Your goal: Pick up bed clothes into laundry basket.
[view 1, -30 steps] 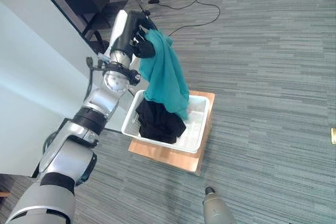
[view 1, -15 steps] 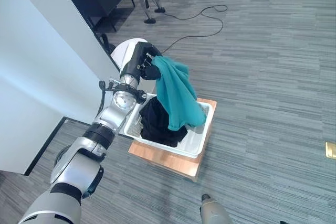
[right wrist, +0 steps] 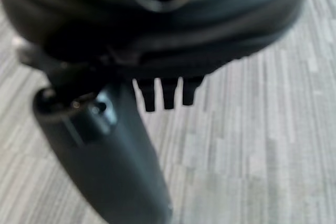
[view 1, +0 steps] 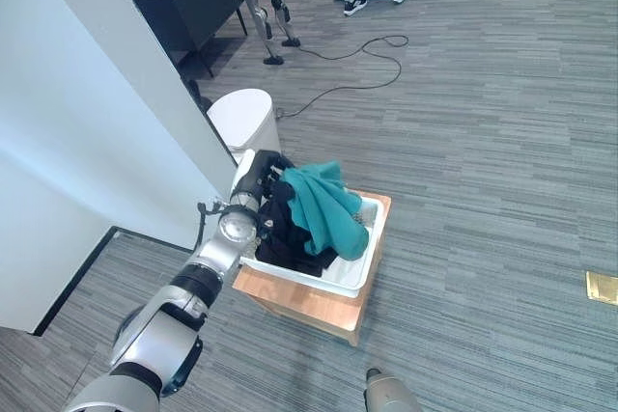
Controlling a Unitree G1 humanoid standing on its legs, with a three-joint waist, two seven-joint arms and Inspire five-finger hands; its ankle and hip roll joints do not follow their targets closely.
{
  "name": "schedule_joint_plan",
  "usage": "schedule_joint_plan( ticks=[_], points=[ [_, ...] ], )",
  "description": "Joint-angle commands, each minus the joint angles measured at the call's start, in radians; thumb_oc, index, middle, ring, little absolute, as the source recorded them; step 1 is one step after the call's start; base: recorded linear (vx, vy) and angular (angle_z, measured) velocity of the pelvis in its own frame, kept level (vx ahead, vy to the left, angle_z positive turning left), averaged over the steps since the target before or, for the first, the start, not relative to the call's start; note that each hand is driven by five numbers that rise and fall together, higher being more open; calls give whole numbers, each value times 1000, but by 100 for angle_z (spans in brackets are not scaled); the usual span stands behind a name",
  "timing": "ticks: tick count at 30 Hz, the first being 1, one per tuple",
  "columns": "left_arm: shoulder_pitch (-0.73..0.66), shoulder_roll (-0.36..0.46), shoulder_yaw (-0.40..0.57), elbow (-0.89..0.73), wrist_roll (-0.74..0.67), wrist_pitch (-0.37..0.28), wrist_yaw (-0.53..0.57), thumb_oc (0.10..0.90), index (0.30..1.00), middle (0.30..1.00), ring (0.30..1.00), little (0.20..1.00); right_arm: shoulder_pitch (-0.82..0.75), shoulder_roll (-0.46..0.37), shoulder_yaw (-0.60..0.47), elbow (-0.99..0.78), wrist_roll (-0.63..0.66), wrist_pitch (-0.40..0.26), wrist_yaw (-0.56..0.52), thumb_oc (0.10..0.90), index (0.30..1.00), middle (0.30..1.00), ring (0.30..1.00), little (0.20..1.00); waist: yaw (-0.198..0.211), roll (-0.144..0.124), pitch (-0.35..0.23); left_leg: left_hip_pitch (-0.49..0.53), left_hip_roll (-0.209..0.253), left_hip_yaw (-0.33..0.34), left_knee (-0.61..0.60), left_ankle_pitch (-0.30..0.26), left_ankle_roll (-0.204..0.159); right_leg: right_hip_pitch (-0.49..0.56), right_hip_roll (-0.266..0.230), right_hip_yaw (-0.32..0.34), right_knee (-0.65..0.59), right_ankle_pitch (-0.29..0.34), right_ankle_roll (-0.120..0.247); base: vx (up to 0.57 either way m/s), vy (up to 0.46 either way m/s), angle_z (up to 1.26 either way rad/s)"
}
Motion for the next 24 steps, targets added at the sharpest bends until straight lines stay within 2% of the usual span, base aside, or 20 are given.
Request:
schedule_joint_plan(
  ticks=[1,6,7,11,12,13,17,24],
  points=[
    [-36,-4,144,23,40,-55,10,400,300,300,300,300,51,-7,20,29,-23,-2,-30,800,900,900,900,900,-17,-41,-1,6,-51,7,-28,-251,28,225,-50,-65,-469,242,113,18,-3,-4],
    [-52,-38,151,185,73,-40,36,400,300,300,300,300,44,-10,46,4,-34,-9,-36,800,900,900,900,900,-41,-48,25,-12,-50,16,-28,-247,26,196,-49,-50,-469,251,114,-33,-15,-8],
    [-73,-36,153,225,86,-36,53,400,300,300,300,300,25,-22,60,-16,-41,-13,-47,800,900,900,900,900,-54,-50,48,-46,-53,20,-28,-240,26,158,-50,-37,-469,263,115,-183,-8,-13],
    [-115,-25,154,316,121,-33,67,400,300,300,300,300,30,-23,90,-51,-63,-22,-58,800,900,900,900,900,-73,-42,69,-101,-61,38,-28,-227,24,94,-59,-28,-469,285,118,-98,-6,-14],
    [-128,-26,156,343,127,-29,69,541,512,512,512,512,30,-21,98,-56,-64,-25,-61,800,900,900,900,900,-76,-38,73,-114,-65,42,-28,-223,24,79,-60,-26,-469,288,118,-41,-5,-18],
    [-139,-23,156,360,139,-27,72,800,900,900,900,900,29,-18,103,-57,-64,-27,-60,800,900,900,900,900,-77,-36,75,-121,-66,43,-28,-222,23,71,-61,-25,-469,290,118,-27,-7,-14],
    [-169,-3,153,403,188,-21,86,800,900,900,900,900,28,-14,130,-70,-67,-42,-55,800,900,900,900,900,-87,-30,95,-137,-65,51,-28,-214,20,50,-65,-25,-469,293,120,-7,-10,1],
    [-168,10,179,397,164,-30,116,800,900,900,900,900,42,5,154,-85,-66,-57,-48,800,900,900,900,900,-76,-32,89,-134,-60,55,-28,-213,17,54,-67,-33,-469,290,123,11,-22,-4]
  ],
)
